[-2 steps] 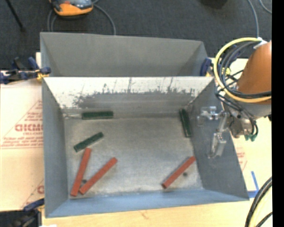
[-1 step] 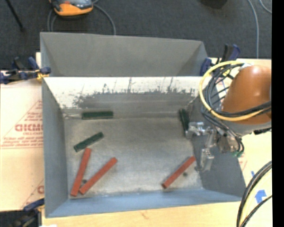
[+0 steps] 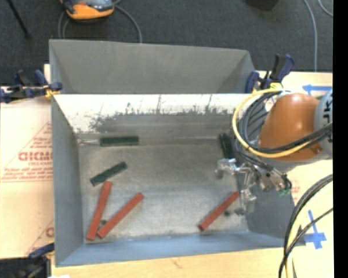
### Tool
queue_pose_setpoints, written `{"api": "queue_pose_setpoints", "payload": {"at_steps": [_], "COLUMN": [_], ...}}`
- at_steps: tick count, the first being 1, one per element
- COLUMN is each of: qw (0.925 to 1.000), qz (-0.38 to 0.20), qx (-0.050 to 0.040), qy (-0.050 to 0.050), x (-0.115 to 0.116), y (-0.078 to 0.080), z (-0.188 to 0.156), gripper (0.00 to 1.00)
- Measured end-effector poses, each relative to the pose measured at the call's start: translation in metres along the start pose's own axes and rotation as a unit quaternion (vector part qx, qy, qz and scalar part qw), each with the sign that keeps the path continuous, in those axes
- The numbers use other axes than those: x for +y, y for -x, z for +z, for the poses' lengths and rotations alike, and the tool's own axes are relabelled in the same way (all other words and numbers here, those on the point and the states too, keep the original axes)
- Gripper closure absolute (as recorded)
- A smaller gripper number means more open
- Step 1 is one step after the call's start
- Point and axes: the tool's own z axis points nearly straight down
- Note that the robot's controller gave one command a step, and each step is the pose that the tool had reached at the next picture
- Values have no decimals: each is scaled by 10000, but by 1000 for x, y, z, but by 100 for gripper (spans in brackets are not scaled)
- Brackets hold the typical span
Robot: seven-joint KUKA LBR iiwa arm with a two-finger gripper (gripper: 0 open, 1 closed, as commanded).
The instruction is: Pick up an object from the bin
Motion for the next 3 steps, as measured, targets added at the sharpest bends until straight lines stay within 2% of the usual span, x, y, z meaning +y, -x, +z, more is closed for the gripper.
{"api": "queue_pose_setpoints", "payload": {"at_steps": [1,2,3], "qw": [9981,9980,9982], "qz": [-621,-627,-593], "qx": [10,10,61], "qy": [6,6,39], "x": [42,42,39], "y": [-6,-6,-6], "z": [43,43,7], "gripper": [100,100,100]}}
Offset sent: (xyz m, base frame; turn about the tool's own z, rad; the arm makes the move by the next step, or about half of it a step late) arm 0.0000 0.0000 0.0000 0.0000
